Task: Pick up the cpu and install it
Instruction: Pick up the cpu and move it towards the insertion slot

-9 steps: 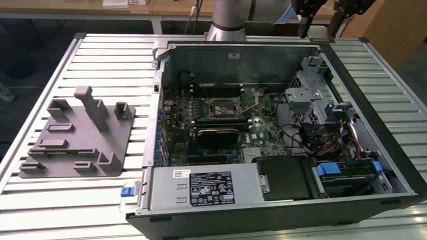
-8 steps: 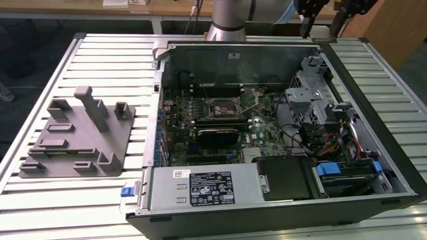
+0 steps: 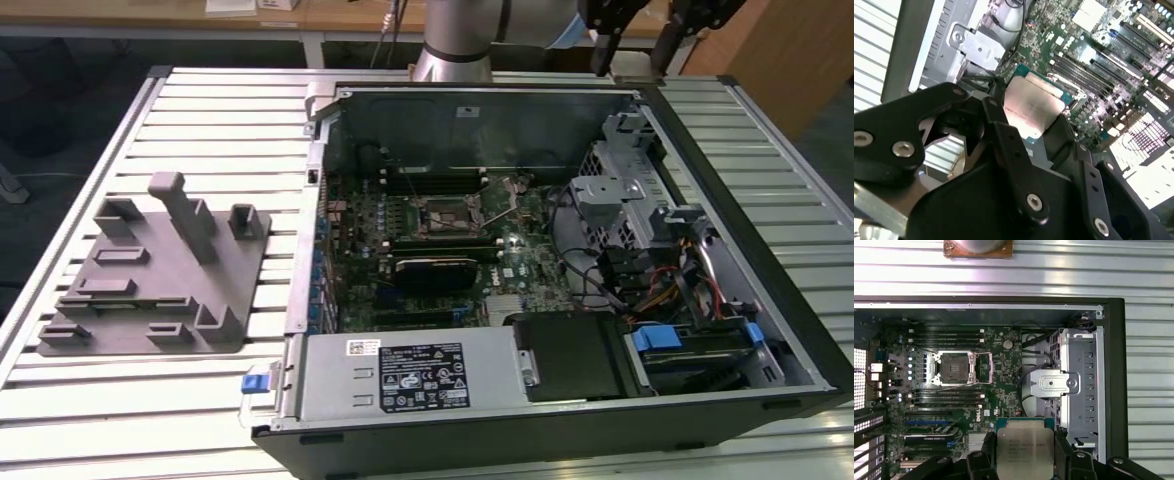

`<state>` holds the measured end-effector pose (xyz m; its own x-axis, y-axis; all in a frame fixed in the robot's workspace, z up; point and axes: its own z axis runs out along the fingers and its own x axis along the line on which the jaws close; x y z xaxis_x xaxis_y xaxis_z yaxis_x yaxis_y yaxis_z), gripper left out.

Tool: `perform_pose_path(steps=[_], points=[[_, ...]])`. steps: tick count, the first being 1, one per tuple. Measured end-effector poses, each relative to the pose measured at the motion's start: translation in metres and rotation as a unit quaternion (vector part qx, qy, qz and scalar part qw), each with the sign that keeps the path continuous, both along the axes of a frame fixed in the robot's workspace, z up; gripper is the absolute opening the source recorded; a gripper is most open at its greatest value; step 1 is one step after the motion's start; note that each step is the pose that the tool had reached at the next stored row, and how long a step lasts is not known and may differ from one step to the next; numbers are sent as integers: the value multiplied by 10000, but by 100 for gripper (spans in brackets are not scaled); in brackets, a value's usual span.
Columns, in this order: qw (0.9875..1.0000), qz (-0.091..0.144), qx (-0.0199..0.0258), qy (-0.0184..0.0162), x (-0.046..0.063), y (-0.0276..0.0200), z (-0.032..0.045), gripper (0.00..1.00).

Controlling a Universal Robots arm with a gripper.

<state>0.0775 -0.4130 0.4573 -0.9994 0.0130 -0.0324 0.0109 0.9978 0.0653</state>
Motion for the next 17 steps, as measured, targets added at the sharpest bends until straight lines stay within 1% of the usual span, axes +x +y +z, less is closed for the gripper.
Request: perform_pose_path(steps=[4,11,17], points=[[10000,-1,0,0,-17,1,-1,55],[10000,-1,0,-1,-164,0,-15,55],[10000,-1,0,-1,-176,0,-15,55]])
